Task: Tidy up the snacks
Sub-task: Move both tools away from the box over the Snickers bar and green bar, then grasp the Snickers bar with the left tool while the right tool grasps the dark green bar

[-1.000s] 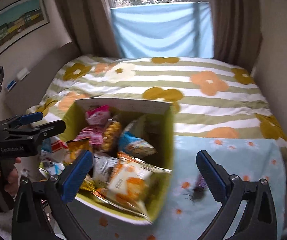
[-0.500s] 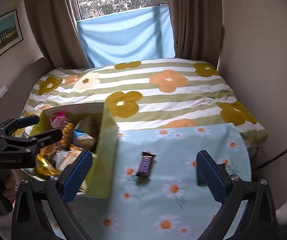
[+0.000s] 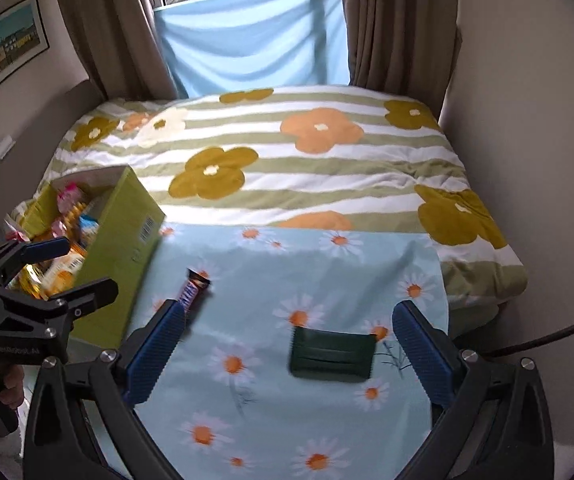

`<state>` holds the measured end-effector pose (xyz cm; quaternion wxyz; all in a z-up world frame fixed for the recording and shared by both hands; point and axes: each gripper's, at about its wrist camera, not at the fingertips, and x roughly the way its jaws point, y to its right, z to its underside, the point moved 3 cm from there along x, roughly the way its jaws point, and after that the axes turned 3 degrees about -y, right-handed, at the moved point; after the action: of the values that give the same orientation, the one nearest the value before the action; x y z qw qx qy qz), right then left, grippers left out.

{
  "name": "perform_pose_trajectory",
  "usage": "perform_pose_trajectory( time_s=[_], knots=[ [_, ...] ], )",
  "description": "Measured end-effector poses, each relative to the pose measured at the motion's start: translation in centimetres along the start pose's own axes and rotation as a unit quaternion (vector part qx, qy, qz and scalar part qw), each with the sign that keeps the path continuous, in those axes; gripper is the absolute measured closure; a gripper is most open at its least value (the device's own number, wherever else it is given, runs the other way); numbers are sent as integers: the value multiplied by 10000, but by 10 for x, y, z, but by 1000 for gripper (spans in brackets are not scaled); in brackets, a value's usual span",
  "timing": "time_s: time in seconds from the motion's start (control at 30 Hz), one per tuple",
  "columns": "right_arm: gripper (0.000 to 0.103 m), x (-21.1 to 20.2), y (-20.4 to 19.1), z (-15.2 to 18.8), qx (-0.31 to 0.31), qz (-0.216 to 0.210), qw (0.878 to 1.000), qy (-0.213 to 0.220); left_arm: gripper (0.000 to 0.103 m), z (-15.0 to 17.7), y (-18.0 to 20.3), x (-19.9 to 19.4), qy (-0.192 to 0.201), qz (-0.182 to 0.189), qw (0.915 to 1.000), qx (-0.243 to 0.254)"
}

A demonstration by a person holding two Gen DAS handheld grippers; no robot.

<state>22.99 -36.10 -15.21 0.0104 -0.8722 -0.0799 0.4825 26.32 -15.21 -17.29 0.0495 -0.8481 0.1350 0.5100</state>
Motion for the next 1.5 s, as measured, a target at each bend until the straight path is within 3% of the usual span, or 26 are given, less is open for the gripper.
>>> perform_pose_trajectory(
  time_s=[0.3,0.33,0.53,0.87,1.13,1.5],
  knots=[
    [0,52,34,14,-7,-343,9988,-346,1,26,16,68,-307,-305,9990,-71],
    [0,62,37,18,-45,-314,9986,-427,2,29,21,73,-187,-583,9981,115],
    [0,94,48,38,-208,-213,9971,-696,5,36,35,107,-93,-667,9961,564],
    [0,127,57,47,-600,-339,9935,-901,17,28,17,146,-267,-751,9966,221],
    [0,151,50,50,-1168,-602,9837,-1225,26,31,7,157,-313,-675,9972,34],
    [0,144,48,69,-1078,-785,9798,-1492,31,32,3,157,-462,-438,9980,3]
  ],
)
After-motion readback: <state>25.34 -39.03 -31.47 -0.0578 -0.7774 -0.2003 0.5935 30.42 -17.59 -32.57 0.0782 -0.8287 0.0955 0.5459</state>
